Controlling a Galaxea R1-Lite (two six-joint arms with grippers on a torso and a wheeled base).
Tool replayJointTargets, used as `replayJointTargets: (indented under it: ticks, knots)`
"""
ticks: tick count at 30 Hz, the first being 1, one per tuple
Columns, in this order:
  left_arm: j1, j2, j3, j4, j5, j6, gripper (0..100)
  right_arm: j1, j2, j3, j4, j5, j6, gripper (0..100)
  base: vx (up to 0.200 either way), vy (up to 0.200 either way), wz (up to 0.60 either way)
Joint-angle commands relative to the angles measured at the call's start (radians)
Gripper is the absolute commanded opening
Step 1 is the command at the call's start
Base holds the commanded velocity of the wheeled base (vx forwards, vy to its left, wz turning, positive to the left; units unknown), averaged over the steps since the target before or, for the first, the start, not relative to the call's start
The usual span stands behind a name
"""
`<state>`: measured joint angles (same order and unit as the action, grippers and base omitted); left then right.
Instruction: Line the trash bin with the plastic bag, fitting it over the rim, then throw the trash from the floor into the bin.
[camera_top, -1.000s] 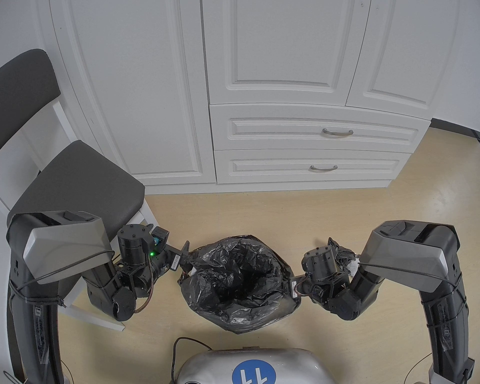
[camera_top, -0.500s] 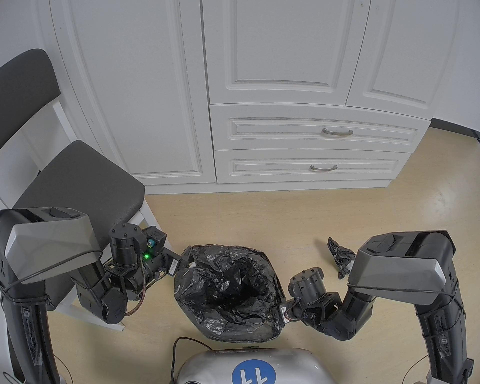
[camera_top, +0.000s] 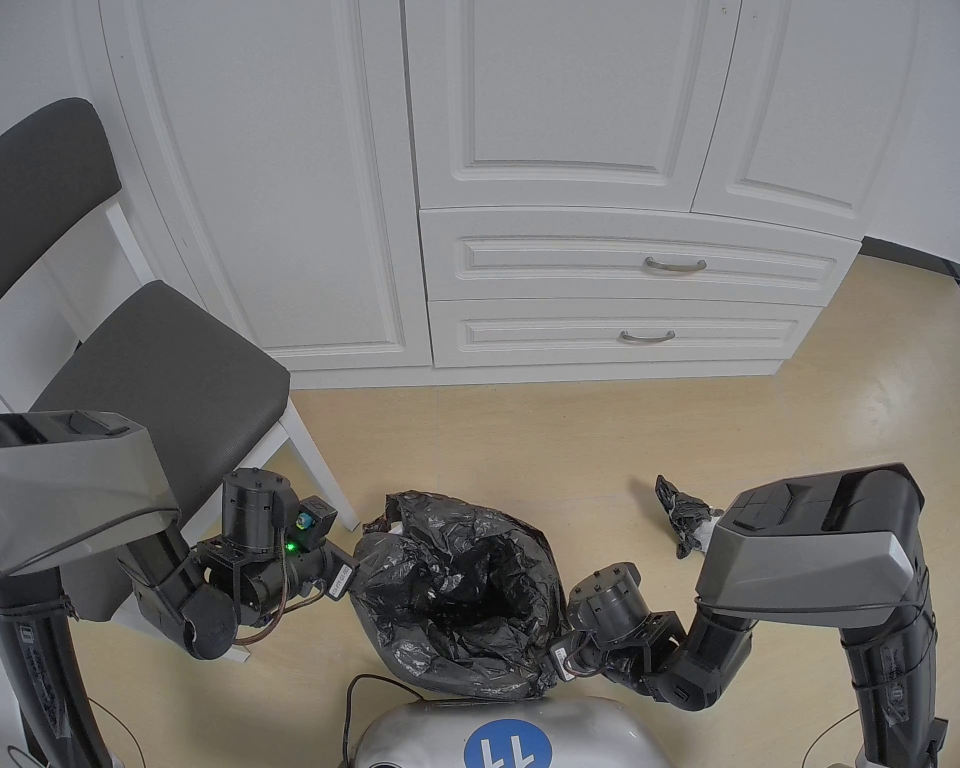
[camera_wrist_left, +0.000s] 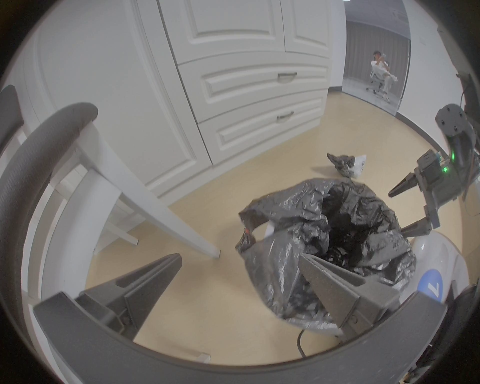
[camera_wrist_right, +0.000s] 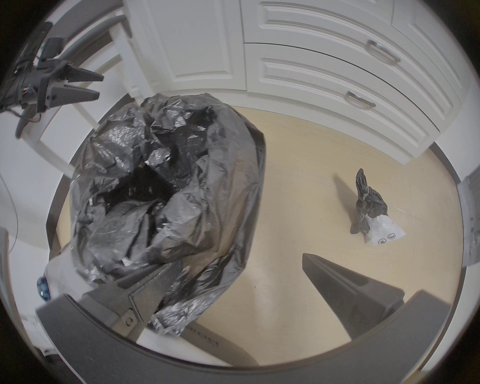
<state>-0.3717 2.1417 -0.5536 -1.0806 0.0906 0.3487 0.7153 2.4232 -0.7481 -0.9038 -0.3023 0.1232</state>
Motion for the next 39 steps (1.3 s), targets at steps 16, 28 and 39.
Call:
replayJointTargets:
  ticks: [16, 28, 39]
  knots:
    - [-0.055, 0.027, 0.006, 0.053, 0.02, 0.009, 100, -0.011, -0.164, 0.139, -0.003, 0.015, -0.109, 100, 0.0, 0.0, 0.0]
    - [0.051, 0.155, -0.063, 0.053, 0.058, 0.11, 100, -0.074, -0.165, 0.118, -0.023, 0.015, -0.116, 100, 0.0, 0.0, 0.0]
    - [0.096, 0.225, -0.114, 0.057, 0.061, 0.136, 100, -0.112, -0.156, 0.087, -0.03, 0.015, -0.114, 100, 0.0, 0.0, 0.0]
